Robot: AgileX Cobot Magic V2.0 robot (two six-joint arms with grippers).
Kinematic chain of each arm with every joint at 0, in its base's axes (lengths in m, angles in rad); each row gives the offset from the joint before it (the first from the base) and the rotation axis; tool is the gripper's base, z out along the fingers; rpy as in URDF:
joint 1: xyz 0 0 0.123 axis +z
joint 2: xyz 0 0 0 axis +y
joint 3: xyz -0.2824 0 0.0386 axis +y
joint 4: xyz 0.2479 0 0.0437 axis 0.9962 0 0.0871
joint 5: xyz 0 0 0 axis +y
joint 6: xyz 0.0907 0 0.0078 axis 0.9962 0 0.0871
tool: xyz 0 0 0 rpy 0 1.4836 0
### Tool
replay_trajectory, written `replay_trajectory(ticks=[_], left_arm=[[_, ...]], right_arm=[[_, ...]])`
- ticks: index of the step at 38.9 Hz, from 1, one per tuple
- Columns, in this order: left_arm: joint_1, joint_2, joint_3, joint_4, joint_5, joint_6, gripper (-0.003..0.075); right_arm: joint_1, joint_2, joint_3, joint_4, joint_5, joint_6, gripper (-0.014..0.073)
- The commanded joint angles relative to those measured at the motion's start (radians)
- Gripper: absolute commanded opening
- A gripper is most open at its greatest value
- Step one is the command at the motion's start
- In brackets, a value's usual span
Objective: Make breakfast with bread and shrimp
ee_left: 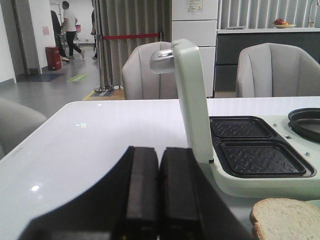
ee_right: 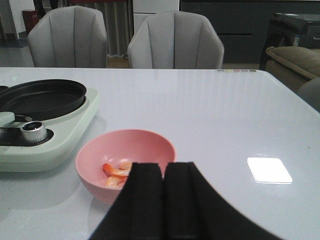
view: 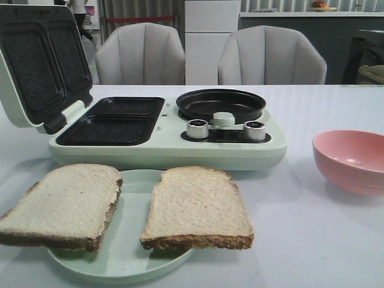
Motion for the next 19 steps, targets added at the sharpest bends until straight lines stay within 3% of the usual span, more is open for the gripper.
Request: replay_trajectory(ticks=[1, 12, 19], left_arm=[[-0.007, -0.021, 0.006, 0.001, -0.113, -0.009, 0.0099], [-0.007, -0.017, -0.103, -0.023, -0.175, -0.009, 0.0099], [-0.007, 0.009, -0.312, -0.023, -0.061, -0.009, 0.0099]], right_arm=[[-0.006, -0.022, -0.018, -0.008, -0.12, -0.01, 0.0044], [-0.006, -0.022, -0.188, 0.033, -0.074, -0.008, 0.0044], [-0.006, 0.008, -0.372, -0.013, 0.032, -0.008, 0.0044]])
